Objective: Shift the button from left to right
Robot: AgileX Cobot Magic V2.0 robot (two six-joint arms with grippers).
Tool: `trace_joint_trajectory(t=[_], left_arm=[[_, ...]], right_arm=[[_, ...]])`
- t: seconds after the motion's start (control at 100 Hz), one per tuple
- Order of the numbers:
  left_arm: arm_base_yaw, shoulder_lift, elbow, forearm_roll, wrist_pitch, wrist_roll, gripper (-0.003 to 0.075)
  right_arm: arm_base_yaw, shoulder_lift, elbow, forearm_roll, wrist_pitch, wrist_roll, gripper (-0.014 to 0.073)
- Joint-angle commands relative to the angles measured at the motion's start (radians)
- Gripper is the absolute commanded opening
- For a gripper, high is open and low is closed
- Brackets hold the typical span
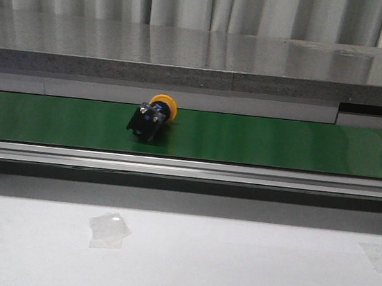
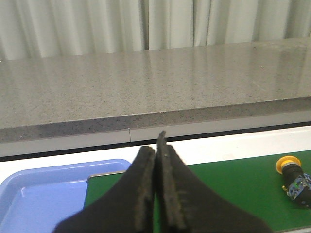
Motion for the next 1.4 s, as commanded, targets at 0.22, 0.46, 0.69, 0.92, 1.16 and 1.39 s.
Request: trace_joint_trajectory(t=[0.22,0.46,0.69,0.92,1.16,1.39], left_arm=[[-0.005,0.002,-0.027,-0.013,-0.078,-0.003,-0.002],[-0.005,0.002,-0.027,-0.013,-0.078,-0.003,-0.002],[-0.005,0.002,-0.027,-0.013,-0.078,-0.003,-0.002],[-0.005,0.002,-0.027,-0.013,-0.078,-0.003,-0.002],[-0.005,0.002,-0.027,-0.013,-0.078,-0.003,-0.002],[-0.005,0.002,-0.027,-0.013,-0.078,-0.003,-0.002]], right_arm=[[-0.004,0.358,-0.351,0.004,0.256,-0.004,-0.0068],[-0.004,0.56,-0.525,0.016,0.378,-0.004,-0.0068],[-0.004,0.634,-0.547,0.022,0.384,-0.004,-0.0068],[-0.004,0.643,-0.547,0.022,0.388,-0.004,0.0052],[-0.004,0.643,-0.547,0.024,0.386,-0.004,0.0558],[-0.004,0.68,-0.547,0.145,0.388,-0.004,0.0625]])
